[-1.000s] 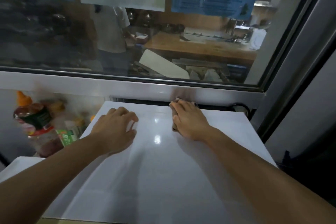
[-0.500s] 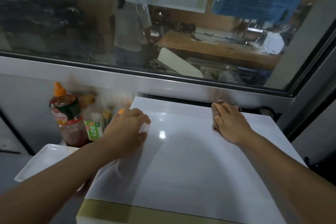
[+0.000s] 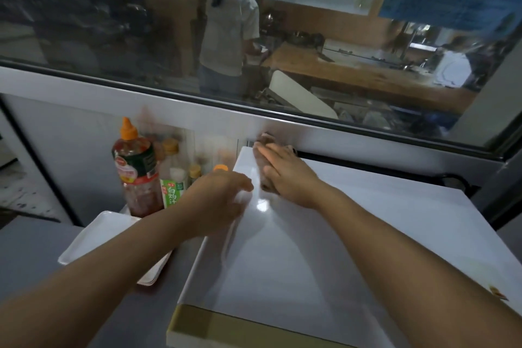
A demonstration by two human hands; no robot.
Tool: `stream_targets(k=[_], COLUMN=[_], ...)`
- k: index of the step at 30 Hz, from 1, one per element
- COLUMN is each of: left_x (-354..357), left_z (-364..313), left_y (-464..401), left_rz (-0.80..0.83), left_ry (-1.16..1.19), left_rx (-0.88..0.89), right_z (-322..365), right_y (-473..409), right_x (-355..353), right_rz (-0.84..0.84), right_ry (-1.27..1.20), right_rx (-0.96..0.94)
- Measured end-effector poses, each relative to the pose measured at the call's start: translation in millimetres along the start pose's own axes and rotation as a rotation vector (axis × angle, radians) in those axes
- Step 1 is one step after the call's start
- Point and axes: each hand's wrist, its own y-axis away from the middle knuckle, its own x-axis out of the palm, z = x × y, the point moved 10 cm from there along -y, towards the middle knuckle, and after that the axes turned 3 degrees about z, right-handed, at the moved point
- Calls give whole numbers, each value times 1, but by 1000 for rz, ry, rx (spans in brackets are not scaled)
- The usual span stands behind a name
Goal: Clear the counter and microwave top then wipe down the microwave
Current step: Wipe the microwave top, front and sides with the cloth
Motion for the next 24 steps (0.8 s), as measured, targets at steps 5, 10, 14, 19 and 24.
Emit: stream_targets(k=[5,10,14,19,24], left_x=[-6,-3,-3,-7,-10], left_z=[17,20,24,25,28], left_y=[26,33,32,32,42], left_rz=[-88,-113,-123,-128,-176], left_ry=[123,175,194,235,306], left_rx=[-35,-68,-106,-131,-180], right_z=[-69,-53,-1,30,39], right_y=[57,30,-16,-54,-57], right_x=[-13,-8,7,14,9], right_rz=[-76,-87,-85,-37,-6], right_ry=[9,48,-20,-70,-114], right_rx=[102,170,26,-118,-154])
